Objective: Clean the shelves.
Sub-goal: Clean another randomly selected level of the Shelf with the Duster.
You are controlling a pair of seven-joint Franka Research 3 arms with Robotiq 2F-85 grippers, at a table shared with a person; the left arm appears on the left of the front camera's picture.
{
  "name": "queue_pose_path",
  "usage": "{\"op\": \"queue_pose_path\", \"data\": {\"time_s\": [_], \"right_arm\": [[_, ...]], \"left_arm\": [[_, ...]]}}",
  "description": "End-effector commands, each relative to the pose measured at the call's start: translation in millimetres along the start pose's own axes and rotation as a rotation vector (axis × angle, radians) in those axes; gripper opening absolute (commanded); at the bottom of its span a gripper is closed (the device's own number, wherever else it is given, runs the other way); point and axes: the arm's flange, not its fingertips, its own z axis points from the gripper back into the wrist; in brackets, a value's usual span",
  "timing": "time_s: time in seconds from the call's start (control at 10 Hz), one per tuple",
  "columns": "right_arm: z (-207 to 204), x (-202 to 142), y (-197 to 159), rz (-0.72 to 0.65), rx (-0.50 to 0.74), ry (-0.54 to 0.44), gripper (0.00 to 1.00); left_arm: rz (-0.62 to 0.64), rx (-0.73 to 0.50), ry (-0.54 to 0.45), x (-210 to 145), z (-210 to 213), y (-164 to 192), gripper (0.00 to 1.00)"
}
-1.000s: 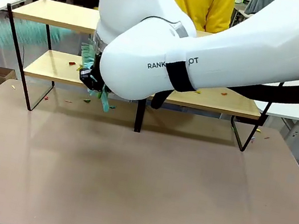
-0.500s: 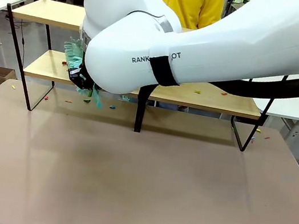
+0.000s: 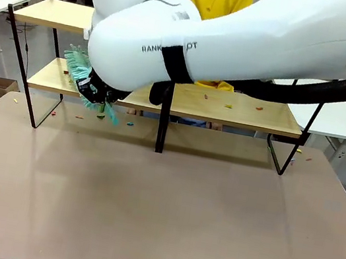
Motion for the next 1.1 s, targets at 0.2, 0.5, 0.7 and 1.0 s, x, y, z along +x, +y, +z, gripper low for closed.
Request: {"op": "queue_pose_path", "data": {"time_s": [0.2, 0.5, 0.7, 1.0], "right_arm": [[81, -30, -42, 0.44, 0.225, 0.39, 0.12], [148, -67, -81, 0.549, 0.34, 0.353, 0.12], [164, -83, -108, 0.556, 0.465, 0.303, 0.12], [182, -109, -131, 0.604, 0.616, 0.289, 0.12]], "left_arm": [[-0.007, 0.0, 0.0, 0, 0, 1, 1.0], [-0.007, 0.0, 0.0, 0, 0, 1, 1.0], [-0.007, 0.0, 0.0, 0, 0, 1, 1.0], [-0.007, 0.0, 0.0, 0, 0, 1, 1.0]]}}
